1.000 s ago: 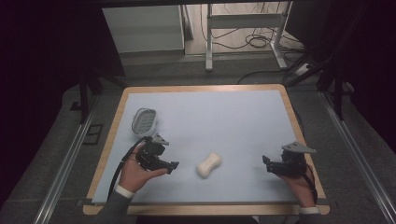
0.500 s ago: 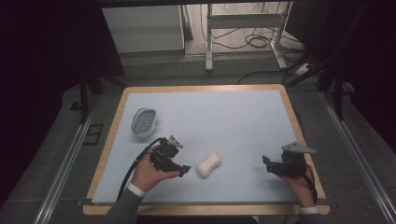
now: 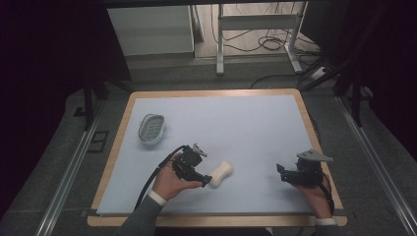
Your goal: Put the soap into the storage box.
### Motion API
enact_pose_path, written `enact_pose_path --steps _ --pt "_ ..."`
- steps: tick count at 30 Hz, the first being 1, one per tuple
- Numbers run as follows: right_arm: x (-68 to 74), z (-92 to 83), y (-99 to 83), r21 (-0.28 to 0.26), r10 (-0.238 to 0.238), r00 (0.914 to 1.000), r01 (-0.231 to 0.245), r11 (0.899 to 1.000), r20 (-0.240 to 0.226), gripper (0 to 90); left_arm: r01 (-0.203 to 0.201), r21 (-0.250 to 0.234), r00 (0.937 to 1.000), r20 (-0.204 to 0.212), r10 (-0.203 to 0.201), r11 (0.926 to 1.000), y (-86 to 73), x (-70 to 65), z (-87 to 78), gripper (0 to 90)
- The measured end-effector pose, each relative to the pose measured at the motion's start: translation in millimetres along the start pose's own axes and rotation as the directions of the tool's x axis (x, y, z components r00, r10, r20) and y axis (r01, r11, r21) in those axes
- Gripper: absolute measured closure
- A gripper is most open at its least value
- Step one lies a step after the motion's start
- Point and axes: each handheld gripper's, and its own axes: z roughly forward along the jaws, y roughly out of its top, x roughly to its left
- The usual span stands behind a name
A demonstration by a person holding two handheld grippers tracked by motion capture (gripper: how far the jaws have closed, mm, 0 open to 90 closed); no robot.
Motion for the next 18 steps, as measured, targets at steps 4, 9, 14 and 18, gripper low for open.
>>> enact_pose_path --steps 4,9,14,18 --pt "0.2 0.4 0.0 0.001 0.0 1.0 0.0 1.0 -0.001 10.3 -0.005 0.012 1.0 0.001 0.005 0.9999 5.1 -1.9 5.1 22.5" --pt "-0.6 0.7 -0.4 0.0 0.004 1.0 -0.004 1.0 0.001 10.3 -0.018 0.023 0.9998 -0.006 0.018 0.9996 10.8 -5.8 9.1 24.1" --pt "-0.7 0.6 -0.4 0.001 0.003 1.0 -0.003 1.0 0.0 10.3 -0.027 0.033 0.9996 0.003 0.027 0.9991 15.6 -8.5 13.0 24.1" --pt "-1.0 1.4 -0.7 0.002 0.003 1.0 -0.003 1.0 -0.001 10.3 -0.027 0.04 0.9996 0.009 0.027 0.9988 21.8 -11.2 17.7 24.3"
